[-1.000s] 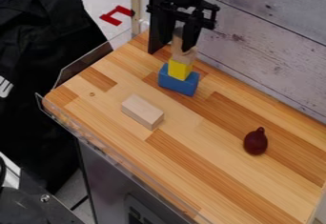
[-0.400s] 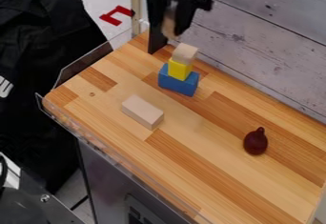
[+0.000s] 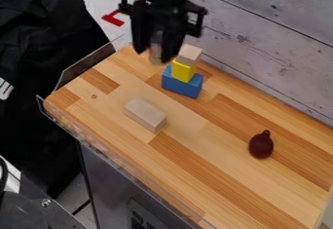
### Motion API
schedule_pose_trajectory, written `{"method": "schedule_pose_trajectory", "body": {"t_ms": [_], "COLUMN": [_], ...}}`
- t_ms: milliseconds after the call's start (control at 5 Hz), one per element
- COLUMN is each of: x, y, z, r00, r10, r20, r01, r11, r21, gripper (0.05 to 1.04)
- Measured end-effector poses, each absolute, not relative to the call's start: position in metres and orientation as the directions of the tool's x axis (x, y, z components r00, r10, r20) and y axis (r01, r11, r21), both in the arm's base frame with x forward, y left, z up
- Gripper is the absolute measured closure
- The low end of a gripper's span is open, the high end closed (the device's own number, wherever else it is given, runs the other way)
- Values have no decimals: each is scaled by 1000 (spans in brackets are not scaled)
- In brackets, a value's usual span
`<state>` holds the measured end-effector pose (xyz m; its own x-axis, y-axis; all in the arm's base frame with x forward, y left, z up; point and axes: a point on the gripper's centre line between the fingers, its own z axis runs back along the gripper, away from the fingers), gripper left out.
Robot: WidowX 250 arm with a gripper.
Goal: Move the cylinder to the right side of the table
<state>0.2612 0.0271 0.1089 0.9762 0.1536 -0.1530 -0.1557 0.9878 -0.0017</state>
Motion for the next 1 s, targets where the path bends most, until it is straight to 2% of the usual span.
{"method": "schedule_pose_trajectory", "body": {"t_ms": [200, 400, 800, 1000], "x": [260, 256, 252, 252], "y": [5, -16, -45, -68], "z": [104, 87, 67, 47], "r00": [979, 974, 972, 965], "r10": [104, 60, -11, -63], "r20": [-174, -219, -234, -255], "r01": [-110, -72, -11, 32], "r11": [994, 996, 996, 992], "r21": [-24, -50, -93, -124], "gripper": [592, 591, 592, 592]}}
